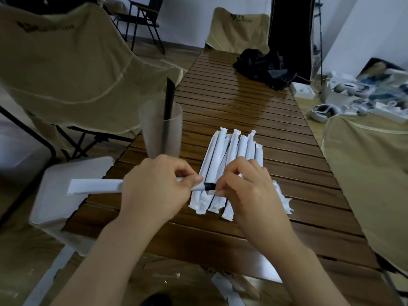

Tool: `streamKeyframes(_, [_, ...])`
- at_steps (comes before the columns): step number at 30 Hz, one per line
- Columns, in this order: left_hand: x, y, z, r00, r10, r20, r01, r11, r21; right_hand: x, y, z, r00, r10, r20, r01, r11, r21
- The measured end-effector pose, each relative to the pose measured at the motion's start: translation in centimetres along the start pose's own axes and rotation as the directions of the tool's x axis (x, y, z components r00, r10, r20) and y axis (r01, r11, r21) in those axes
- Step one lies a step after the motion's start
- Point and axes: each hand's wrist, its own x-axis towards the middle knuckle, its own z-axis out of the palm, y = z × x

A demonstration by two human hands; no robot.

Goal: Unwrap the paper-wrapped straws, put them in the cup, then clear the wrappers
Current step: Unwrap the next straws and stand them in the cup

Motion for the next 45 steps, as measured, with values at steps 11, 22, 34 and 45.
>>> streamKeyframes(11, [0.0, -0.2, 0.2, 0.987, -0.161, 0.031, 0.162, 0.985, -0.054, -0.2, -0.7, 0.5, 0.999, -0.038, -0.001, 0.038, 0.998, -0.051])
streamKeyframes(22, [0.6, -1.1, 0.0, 0.987, -0.159, 0.013, 0.159, 0.975, -0.156, -0.5, -1.5, 1.2, 0.966, 0.256, 0.028, -0.255, 0.937, 0.239])
streamKeyframes(34, [0.1, -0.3, -0.3, 0.998, 0.048, 0.035, -0.050, 0.998, 0.040, 0.0, 0.3, 0.5, 0.942, 0.318, -0.106, -0.322, 0.947, -0.015])
streamKeyframes(45, [-0.2, 0.6, 0.1, 0.993, 0.086, 0.085, -0.101, 0.976, 0.193, 0.2, 0.2, 0.0, 0.969, 0.247, -0.012, -0.246, 0.966, 0.075])
